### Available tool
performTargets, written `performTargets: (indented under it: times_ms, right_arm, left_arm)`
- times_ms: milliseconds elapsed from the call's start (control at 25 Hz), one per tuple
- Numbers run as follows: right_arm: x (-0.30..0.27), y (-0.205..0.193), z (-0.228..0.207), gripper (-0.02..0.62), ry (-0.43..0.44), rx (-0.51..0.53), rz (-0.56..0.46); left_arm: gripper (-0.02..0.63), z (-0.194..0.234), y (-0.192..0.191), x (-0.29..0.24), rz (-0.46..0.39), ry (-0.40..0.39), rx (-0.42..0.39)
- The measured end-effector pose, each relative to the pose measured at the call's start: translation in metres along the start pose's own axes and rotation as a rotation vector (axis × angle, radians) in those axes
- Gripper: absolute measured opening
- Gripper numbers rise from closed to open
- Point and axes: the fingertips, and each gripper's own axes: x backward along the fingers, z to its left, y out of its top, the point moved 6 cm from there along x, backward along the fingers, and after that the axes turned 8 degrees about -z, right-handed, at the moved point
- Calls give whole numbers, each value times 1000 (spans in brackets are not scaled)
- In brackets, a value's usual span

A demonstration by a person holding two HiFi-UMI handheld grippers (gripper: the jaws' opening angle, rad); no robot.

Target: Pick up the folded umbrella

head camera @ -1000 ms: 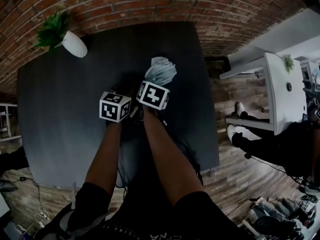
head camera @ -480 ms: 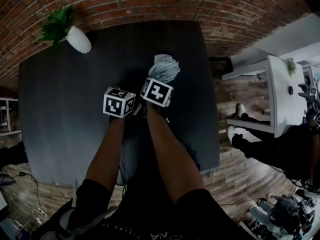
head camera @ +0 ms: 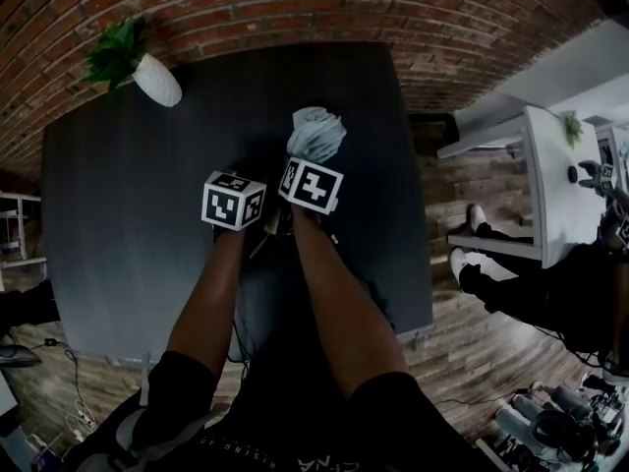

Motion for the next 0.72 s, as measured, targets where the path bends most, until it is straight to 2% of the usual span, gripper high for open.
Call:
performTargets:
  times_ms: [200, 360, 480, 600, 720]
  right_arm:
    - [11, -3, -3, 295, 32, -15, 23]
    - [13, -20, -12, 296, 27, -8, 80]
    - [13, -23, -11, 298, -3, 10, 99]
    - [14, -32, -6, 307, -42, 32, 164]
    - [2, -32, -2, 328, -34, 40, 129]
  left_arm:
    - [5, -10, 1, 4, 3, -4, 9]
    - [5, -17, -8, 11, 24, 10, 18]
    - [5, -16, -16, 16, 31, 32, 32]
    - [5, -12, -21, 23, 34, 55, 35]
    - [5, -8, -21, 28, 30, 63, 38]
